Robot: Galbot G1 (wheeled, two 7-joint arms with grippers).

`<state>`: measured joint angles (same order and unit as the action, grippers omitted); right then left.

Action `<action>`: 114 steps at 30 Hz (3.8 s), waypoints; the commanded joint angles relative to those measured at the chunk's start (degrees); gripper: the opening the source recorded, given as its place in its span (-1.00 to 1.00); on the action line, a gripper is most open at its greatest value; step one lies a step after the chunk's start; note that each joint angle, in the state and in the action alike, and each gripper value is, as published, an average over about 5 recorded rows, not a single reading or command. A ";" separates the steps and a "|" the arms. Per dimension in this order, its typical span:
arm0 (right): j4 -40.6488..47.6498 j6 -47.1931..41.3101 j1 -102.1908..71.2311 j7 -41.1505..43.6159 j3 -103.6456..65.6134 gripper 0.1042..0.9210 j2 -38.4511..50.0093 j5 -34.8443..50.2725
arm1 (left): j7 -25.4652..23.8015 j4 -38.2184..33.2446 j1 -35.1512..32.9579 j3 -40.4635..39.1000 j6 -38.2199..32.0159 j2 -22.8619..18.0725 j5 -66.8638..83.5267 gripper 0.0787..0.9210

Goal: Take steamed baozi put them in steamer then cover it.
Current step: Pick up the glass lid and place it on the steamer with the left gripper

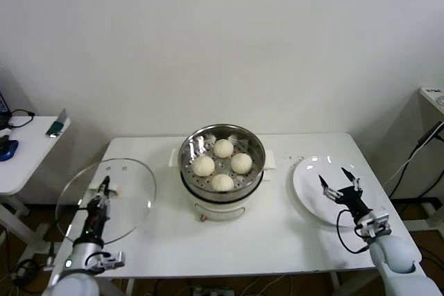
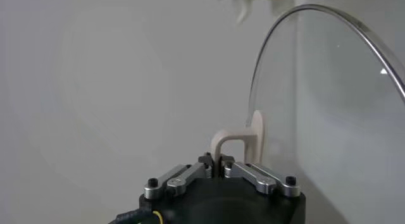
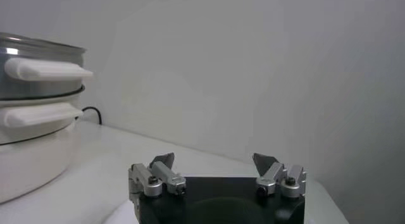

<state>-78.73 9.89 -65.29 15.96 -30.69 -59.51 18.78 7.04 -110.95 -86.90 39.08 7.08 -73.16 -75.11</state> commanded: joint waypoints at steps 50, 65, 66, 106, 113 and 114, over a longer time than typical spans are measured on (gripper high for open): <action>7.59 1.60 7.81 -0.16 3.61 0.76 -1.65 -4.08 | -25.28 11.26 39.26 -49.82 37.80 -12.84 -12.88 -0.83; 7.76 2.09 7.31 0.16 2.84 0.76 -1.86 -4.90 | -25.37 17.71 39.78 -49.32 36.46 -14.03 -17.27 -0.83; 7.80 2.14 7.30 0.20 2.82 0.76 -1.86 -4.97 | -25.32 17.92 39.78 -49.13 36.47 -14.03 -17.30 -0.83; 8.25 1.99 7.71 1.12 1.25 0.76 -2.20 -6.11 | -22.08 19.60 39.63 -48.07 37.63 -13.78 -12.46 -0.79; 6.10 -2.73 6.96 -0.12 1.42 0.76 -1.69 -6.03 | -23.95 13.94 38.84 -48.67 37.92 -11.06 -11.00 -0.37; 5.89 -3.28 6.91 -0.29 1.44 0.76 -1.63 -6.07 | -24.12 13.00 38.66 -48.70 37.92 -10.53 -10.74 -0.31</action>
<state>-71.18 10.89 -58.15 16.71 -29.28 -61.45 12.63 -15.56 -92.48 -47.64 -9.38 42.16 -86.26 -87.56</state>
